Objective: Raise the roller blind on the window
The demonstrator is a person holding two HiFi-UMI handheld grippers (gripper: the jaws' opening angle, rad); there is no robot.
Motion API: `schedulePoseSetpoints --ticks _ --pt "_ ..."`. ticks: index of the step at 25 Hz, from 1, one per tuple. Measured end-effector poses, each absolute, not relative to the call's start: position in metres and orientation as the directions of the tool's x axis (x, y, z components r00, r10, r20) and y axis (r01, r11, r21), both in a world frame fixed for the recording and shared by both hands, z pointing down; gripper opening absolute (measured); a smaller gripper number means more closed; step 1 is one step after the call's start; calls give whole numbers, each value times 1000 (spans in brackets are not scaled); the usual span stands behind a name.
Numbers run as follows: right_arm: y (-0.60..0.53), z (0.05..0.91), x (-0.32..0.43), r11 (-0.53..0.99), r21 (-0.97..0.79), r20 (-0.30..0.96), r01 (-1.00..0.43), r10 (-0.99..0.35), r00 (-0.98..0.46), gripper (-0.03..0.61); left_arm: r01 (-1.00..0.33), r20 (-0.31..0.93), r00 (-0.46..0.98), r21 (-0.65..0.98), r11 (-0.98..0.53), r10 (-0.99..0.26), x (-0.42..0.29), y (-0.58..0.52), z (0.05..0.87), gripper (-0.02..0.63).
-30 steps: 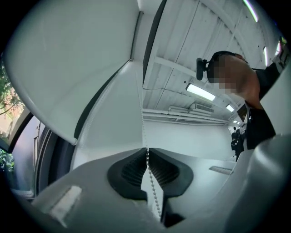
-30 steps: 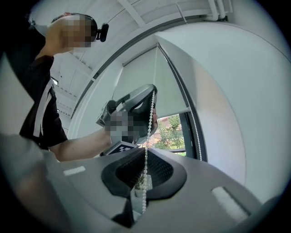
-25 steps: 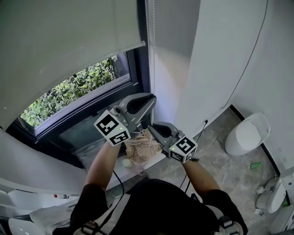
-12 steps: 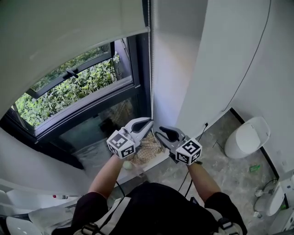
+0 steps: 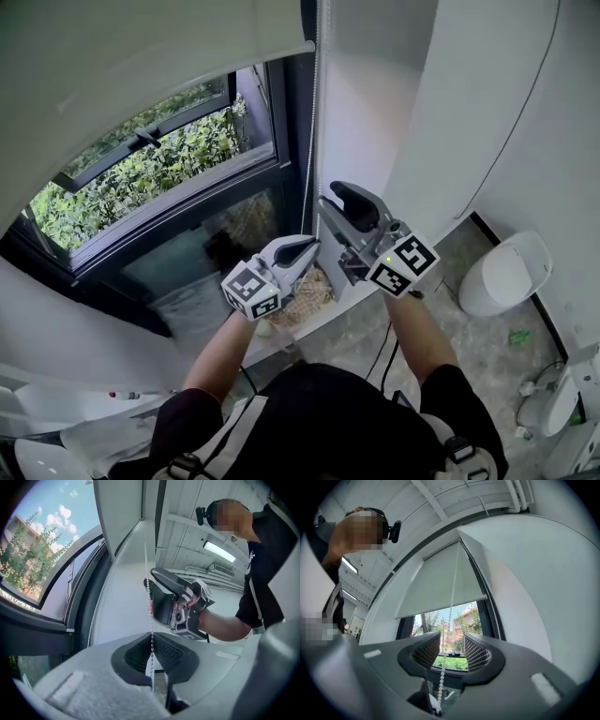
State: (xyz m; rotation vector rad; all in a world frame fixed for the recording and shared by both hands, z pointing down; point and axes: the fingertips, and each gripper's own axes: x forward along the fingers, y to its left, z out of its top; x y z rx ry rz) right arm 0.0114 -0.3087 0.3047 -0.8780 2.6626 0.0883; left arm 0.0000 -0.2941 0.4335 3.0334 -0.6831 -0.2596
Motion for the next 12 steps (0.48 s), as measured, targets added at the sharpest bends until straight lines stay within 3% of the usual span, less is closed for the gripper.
schedulePoseSetpoints --ticks 8,12 --pt "-316 275 -5 841 -81 -390 -535 -520 -760 131 -420 -127 898 45 -906 -422 0 -288 441 9" --pt "-313 274 -6 840 -62 -394 -539 -517 -760 20 -410 -103 905 44 -911 -412 3 -286 451 6"
